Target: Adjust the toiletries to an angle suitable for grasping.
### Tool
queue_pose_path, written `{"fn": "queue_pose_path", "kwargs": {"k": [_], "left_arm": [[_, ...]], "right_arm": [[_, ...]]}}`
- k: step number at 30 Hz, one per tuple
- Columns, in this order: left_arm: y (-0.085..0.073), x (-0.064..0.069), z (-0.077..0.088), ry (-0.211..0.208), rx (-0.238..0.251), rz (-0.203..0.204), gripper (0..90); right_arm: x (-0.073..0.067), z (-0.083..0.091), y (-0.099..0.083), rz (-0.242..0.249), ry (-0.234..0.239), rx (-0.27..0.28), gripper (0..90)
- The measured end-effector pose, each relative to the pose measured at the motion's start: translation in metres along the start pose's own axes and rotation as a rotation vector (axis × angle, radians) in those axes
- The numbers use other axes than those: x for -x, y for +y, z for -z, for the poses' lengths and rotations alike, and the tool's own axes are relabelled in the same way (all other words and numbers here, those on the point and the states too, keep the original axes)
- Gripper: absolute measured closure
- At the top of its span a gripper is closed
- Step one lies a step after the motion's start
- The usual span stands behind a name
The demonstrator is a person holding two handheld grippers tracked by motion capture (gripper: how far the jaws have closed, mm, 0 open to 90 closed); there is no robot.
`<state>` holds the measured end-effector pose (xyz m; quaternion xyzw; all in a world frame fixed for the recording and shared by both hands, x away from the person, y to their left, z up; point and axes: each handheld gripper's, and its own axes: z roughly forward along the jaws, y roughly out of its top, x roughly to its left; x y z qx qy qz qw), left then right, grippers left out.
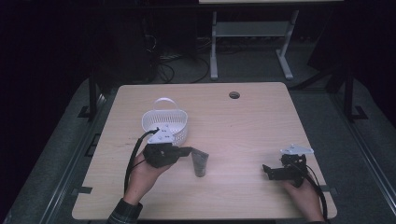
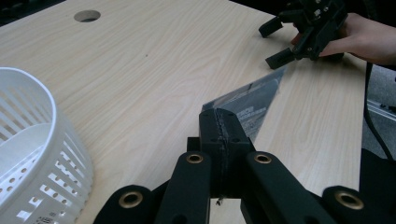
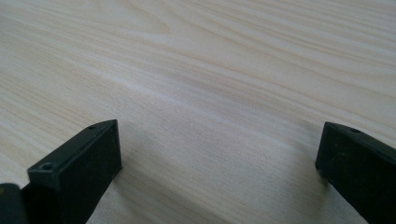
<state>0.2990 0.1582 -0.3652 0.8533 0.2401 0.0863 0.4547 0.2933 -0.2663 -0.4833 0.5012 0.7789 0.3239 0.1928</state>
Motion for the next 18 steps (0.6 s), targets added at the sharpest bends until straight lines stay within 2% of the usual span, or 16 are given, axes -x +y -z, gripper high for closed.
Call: {"fn": "queue_pose_path", "kwargs": {"k": [18], "left_arm": [[0.0056, -0.0083, -0.0067, 0.019, -0.006, 0.000, 89.7]], "right_arm": [[0.0000, 0.0000, 0.0000, 0.000, 0.001, 0.000, 0.0]]}}
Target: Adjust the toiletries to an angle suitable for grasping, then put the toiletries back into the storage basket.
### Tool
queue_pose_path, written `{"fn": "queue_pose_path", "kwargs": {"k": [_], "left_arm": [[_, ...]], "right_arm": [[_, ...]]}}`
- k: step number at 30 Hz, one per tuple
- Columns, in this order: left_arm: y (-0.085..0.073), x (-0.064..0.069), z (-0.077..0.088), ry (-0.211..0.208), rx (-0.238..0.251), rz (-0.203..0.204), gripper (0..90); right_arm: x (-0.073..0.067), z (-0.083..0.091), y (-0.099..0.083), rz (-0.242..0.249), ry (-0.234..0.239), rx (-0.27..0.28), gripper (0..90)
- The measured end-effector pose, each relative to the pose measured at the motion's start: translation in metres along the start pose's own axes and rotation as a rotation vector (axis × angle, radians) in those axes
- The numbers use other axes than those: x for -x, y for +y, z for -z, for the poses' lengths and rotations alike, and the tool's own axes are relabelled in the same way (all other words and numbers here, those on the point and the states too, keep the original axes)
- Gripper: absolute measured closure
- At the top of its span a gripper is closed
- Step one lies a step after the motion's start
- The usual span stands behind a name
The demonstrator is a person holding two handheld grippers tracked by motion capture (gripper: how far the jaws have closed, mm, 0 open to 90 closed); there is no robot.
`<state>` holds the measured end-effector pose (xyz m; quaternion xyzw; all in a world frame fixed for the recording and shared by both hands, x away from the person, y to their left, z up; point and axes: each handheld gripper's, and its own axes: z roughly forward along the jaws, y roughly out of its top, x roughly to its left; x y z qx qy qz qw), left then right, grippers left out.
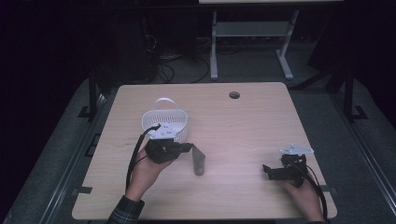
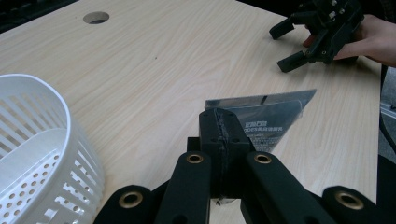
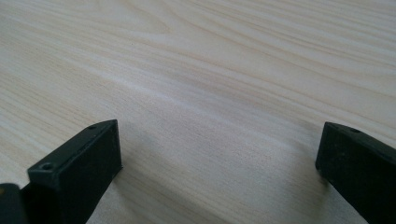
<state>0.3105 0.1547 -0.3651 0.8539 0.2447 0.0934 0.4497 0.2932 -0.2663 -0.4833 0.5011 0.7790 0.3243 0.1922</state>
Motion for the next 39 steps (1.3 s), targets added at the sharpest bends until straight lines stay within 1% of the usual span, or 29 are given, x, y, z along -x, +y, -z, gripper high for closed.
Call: {"fn": "queue_pose_path", "kwargs": {"k": [6, 10, 13, 15, 18, 21, 24, 27, 28, 29, 30, 32, 35, 36, 39], "left_arm": [[0.002, -0.003, -0.002, 0.003, -0.003, -0.003, 89.7], [0.004, -0.004, -0.005, 0.000, 0.000, 0.005, 89.7], [0.005, -0.005, -0.008, -0.001, 0.001, 0.000, 89.7], [0.005, -0.006, -0.009, -0.002, 0.003, 0.005, 89.7], [0.005, -0.007, -0.009, -0.003, 0.004, 0.007, 89.6], [0.003, -0.006, -0.006, -0.012, 0.005, 0.004, 89.3], [0.003, -0.006, -0.001, -0.010, 0.005, 0.000, 83.5], [0.001, -0.005, 0.003, -0.012, 0.010, 0.002, 73.2], [0.001, -0.005, 0.003, -0.012, 0.010, 0.002, 68.9], [0.001, -0.004, 0.006, -0.022, 0.011, 0.007, 63.0], [0.000, -0.004, 0.007, -0.026, 0.015, 0.004, 60.0], [0.000, -0.002, 0.007, -0.039, 0.022, 0.006, 49.4], [0.000, 0.001, 0.007, -0.042, 0.028, -0.007, 36.5], [0.001, 0.003, 0.007, -0.048, 0.029, -0.010, 34.0], [0.003, 0.008, 0.004, -0.047, 0.026, -0.040, 24.7]], "right_arm": [[0.000, 0.000, 0.000, 0.000, 0.000, 0.000, 0.0], [0.000, 0.000, 0.000, 0.001, -0.001, -0.001, 0.0], [0.000, 0.000, 0.000, 0.001, -0.001, 0.000, 0.0], [0.000, 0.000, 0.000, 0.001, -0.002, -0.001, 0.0], [0.000, 0.000, 0.000, 0.001, -0.001, -0.001, 0.0], [0.000, 0.000, 0.000, 0.001, -0.002, 0.000, 0.0], [0.000, 0.000, 0.000, 0.001, -0.001, 0.000, 0.0], [0.000, 0.000, 0.000, 0.000, 0.000, 0.000, 0.0], [0.000, 0.000, 0.000, 0.000, 0.000, 0.000, 0.0], [0.000, 0.000, 0.000, 0.000, 0.000, 0.000, 0.0], [0.000, 0.000, 0.000, 0.000, 0.000, 0.000, 0.0], [0.000, 0.000, 0.000, 0.000, -0.001, 0.000, 0.0], [0.000, 0.000, 0.000, 0.000, -0.001, 0.000, 0.0], [0.000, 0.000, 0.000, 0.000, -0.001, 0.000, 0.0], [0.000, 0.000, 0.000, 0.002, 0.000, 0.000, 0.0]]}}
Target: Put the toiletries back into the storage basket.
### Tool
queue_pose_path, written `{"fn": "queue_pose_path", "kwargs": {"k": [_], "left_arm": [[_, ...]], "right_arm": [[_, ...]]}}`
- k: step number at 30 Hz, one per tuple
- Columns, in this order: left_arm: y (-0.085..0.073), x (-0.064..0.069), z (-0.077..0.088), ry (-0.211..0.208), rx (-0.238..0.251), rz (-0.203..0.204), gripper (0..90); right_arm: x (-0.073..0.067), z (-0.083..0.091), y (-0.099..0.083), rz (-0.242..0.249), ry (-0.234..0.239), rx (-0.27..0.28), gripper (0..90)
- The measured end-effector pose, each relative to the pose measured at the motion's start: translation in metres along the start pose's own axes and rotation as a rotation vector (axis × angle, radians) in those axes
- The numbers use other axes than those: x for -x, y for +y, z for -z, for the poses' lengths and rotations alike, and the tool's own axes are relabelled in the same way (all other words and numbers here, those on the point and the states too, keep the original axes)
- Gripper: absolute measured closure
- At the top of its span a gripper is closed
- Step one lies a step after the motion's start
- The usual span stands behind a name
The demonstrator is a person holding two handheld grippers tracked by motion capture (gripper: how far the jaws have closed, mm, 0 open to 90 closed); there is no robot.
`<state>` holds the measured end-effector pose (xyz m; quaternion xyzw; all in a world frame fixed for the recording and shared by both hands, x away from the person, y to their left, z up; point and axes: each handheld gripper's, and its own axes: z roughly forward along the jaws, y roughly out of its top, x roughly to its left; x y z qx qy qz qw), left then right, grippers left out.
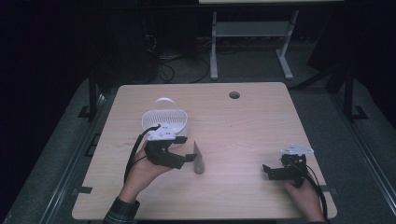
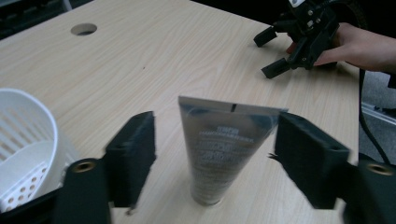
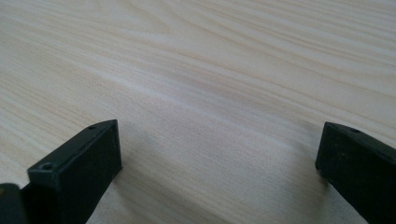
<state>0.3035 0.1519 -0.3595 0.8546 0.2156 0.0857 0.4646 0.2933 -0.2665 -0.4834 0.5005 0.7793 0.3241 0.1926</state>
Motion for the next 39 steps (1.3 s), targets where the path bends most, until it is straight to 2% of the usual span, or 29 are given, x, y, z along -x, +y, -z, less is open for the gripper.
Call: {"fn": "queue_pose_path", "kwargs": {"k": [4, 10, 24, 39], "left_arm": [[0.003, 0.003, -0.004, -0.004, -0.004, -0.014, 18.6], [0.007, 0.006, -0.011, -0.016, -0.006, -0.032, 15.4], [0.012, 0.007, -0.031, -0.025, -0.014, -0.049, 14.9], [0.012, 0.007, -0.041, -0.028, -0.040, -0.054, 15.6]], "right_arm": [[0.000, 0.000, 0.000, -0.002, 0.000, 0.000, 0.0], [0.000, 0.000, 0.000, -0.002, -0.001, 0.000, 0.0], [0.000, 0.000, 0.000, -0.003, 0.000, -0.001, 0.0], [0.000, 0.000, 0.000, -0.003, 0.001, -0.001, 0.0]]}}
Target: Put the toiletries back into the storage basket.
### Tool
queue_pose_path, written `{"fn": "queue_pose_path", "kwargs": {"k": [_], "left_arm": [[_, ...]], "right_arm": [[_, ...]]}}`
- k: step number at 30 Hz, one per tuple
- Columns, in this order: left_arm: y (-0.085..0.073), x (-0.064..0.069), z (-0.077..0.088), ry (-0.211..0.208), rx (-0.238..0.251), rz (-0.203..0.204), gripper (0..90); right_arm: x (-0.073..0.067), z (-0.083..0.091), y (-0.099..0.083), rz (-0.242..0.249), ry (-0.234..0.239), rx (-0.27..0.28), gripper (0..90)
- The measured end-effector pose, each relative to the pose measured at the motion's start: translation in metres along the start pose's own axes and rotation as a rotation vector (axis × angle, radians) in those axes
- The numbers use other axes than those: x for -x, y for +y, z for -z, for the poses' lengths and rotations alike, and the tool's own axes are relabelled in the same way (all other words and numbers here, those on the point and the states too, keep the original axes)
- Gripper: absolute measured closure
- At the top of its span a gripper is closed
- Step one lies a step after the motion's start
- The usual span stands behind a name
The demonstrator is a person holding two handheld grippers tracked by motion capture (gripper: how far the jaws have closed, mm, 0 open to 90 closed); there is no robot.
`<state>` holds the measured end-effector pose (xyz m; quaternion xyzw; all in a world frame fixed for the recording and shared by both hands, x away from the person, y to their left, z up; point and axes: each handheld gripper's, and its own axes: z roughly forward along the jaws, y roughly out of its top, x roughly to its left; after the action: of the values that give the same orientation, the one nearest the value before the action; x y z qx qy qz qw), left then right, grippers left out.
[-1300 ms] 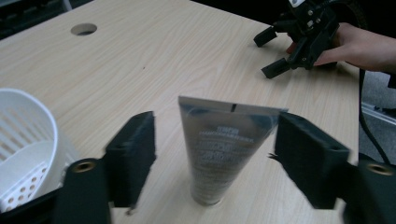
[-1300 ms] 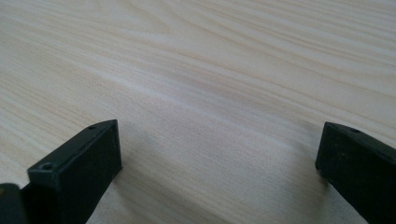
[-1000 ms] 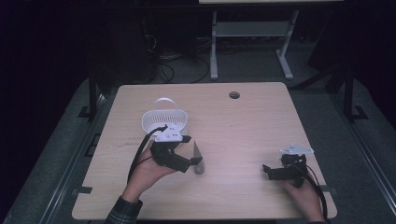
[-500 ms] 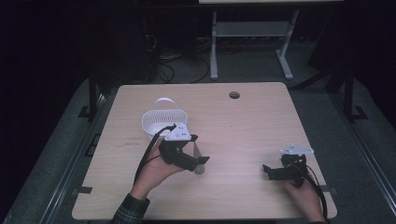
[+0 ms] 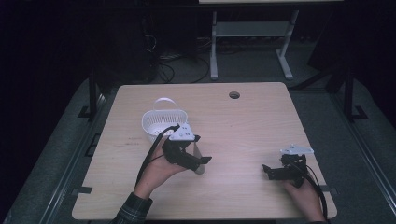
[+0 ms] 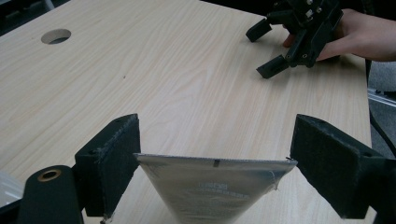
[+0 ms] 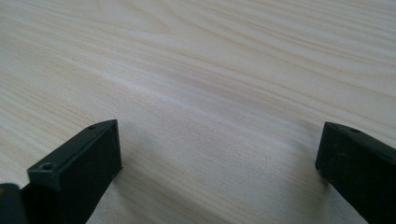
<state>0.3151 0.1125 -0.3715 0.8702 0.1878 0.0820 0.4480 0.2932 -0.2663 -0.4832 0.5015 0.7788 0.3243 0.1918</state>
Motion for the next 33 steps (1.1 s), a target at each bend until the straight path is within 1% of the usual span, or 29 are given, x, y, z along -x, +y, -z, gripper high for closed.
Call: {"fn": "queue_pose_path", "kwargs": {"k": [2, 11, 17, 21, 31, 33], "left_arm": [[0.0000, 0.0003, -0.0014, -0.005, -0.003, -0.001, 17.4], [-0.0002, -0.0006, -0.0018, -0.006, -0.012, 0.001, 21.7], [-0.0011, -0.0012, -0.0018, 0.000, -0.010, 0.001, 24.5], [-0.0020, -0.0022, -0.0003, 0.001, -0.002, 0.009, 28.7], [-0.0012, -0.0023, -0.0004, 0.004, -0.002, 0.011, 29.4], [-0.0011, -0.0034, 0.0003, 0.004, -0.004, 0.018, 29.5]], "right_arm": [[0.0000, 0.0000, 0.0000, 0.000, 0.000, 0.000, 0.0], [0.0000, 0.0000, 0.0000, 0.001, 0.000, 0.000, 0.0], [0.0000, 0.0000, 0.0000, 0.000, 0.000, 0.000, 0.0], [-0.0001, 0.0000, 0.0000, -0.001, 0.000, 0.001, 0.0], [0.0000, 0.0000, 0.0000, 0.000, 0.000, 0.000, 0.0], [0.0000, 0.0000, 0.0000, 0.000, 0.000, 0.000, 0.0]]}}
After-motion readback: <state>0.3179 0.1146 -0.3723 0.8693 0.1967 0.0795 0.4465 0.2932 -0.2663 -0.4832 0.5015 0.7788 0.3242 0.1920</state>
